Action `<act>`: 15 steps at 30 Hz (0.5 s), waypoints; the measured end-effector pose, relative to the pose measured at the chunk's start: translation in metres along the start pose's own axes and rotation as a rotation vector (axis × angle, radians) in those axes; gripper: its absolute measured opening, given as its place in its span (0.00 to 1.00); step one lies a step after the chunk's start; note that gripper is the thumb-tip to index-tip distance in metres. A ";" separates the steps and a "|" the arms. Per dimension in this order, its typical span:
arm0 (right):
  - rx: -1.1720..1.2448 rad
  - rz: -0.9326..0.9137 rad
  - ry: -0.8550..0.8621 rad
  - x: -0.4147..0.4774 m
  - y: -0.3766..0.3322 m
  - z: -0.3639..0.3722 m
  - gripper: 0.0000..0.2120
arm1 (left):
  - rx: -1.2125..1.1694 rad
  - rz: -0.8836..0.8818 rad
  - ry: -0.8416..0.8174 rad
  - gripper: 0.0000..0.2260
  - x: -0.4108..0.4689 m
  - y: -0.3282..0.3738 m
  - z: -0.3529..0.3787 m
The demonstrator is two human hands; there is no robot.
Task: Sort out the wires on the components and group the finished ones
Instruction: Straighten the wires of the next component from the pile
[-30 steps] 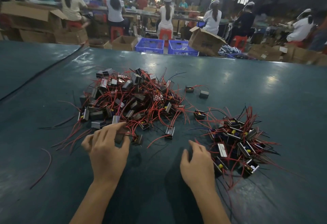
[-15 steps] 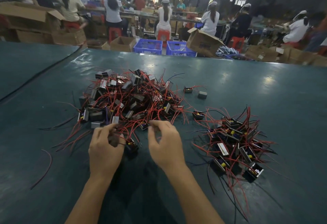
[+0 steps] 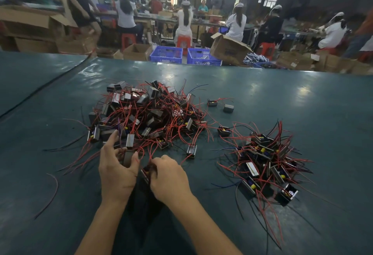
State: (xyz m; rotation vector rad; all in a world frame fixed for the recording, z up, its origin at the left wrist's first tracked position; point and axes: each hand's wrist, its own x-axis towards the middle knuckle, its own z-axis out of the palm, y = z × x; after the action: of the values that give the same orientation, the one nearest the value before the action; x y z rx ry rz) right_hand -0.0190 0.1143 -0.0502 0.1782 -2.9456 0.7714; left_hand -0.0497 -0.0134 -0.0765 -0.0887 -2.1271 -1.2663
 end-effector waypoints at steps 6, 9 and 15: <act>0.098 0.090 0.474 -0.021 0.042 -0.027 0.10 | 0.067 -0.046 -0.133 0.20 -0.002 -0.003 0.006; -0.106 0.420 0.489 -0.030 0.084 -0.049 0.14 | 0.074 -0.047 -0.184 0.18 -0.004 -0.003 0.008; -0.247 0.599 0.420 -0.047 0.119 -0.055 0.17 | 0.103 -0.012 -0.199 0.17 -0.005 -0.002 0.009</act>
State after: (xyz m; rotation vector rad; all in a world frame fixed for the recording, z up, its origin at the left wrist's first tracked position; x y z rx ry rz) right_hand 0.0150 0.2480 -0.0656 -0.8090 -2.6425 0.4060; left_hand -0.0514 -0.0061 -0.0839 -0.1642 -2.3623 -1.1942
